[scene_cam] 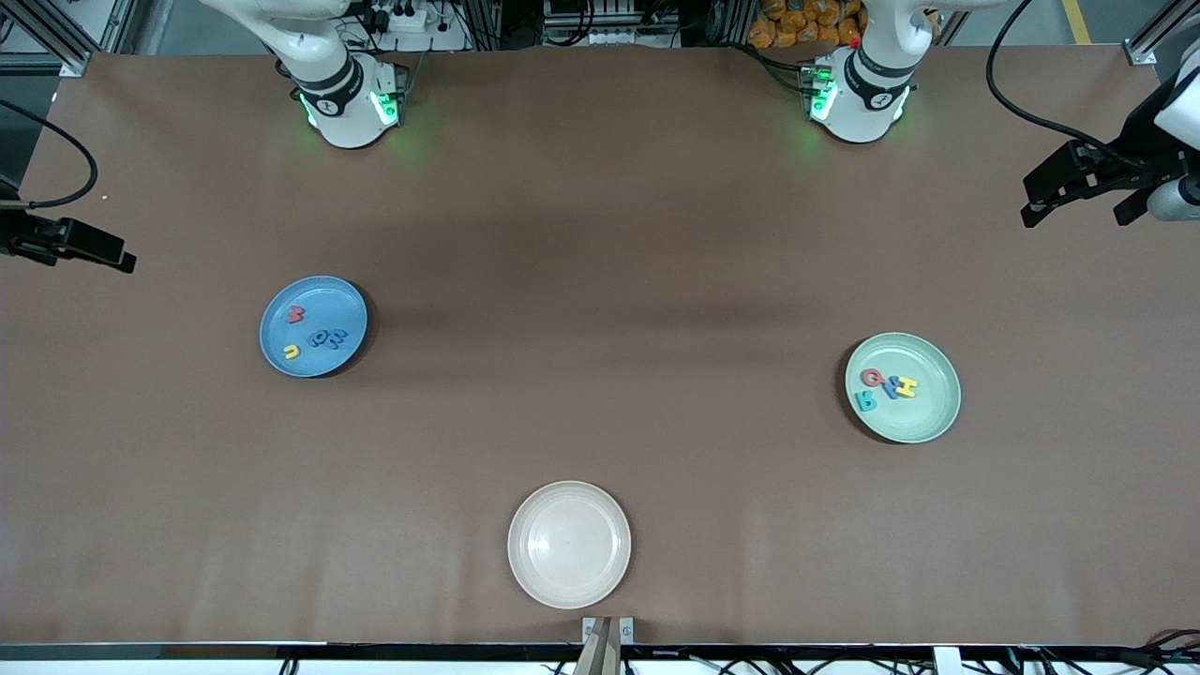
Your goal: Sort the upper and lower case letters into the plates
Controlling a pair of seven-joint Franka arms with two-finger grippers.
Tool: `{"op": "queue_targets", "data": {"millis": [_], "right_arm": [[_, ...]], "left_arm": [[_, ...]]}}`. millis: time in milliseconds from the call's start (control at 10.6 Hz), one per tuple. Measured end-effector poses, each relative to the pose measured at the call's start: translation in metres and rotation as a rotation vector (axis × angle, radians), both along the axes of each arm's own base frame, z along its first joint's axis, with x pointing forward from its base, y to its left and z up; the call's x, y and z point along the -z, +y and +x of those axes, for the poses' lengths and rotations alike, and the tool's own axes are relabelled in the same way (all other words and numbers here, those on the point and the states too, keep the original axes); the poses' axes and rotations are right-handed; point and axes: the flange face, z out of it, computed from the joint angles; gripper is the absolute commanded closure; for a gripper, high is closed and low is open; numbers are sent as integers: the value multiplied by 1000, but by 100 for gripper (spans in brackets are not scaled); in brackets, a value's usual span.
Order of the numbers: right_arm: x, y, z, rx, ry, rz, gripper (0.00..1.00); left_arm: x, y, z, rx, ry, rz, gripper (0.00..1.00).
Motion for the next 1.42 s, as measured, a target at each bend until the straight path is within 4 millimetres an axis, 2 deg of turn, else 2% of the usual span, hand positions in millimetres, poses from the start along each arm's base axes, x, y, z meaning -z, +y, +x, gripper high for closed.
{"op": "queue_targets", "data": {"millis": [189,567,1419], "right_arm": [[5,1,-8,0,-16,-5,0],[16,6,-41,-3,-50,-12,0],[16,12,-38,-11,-82,-9,0]], "left_arm": [[0,1,0,-2,0,0,0],[0,5,0,-9,-1,0,0],[-2,5,-1,-10,-4,-1,0]]}}
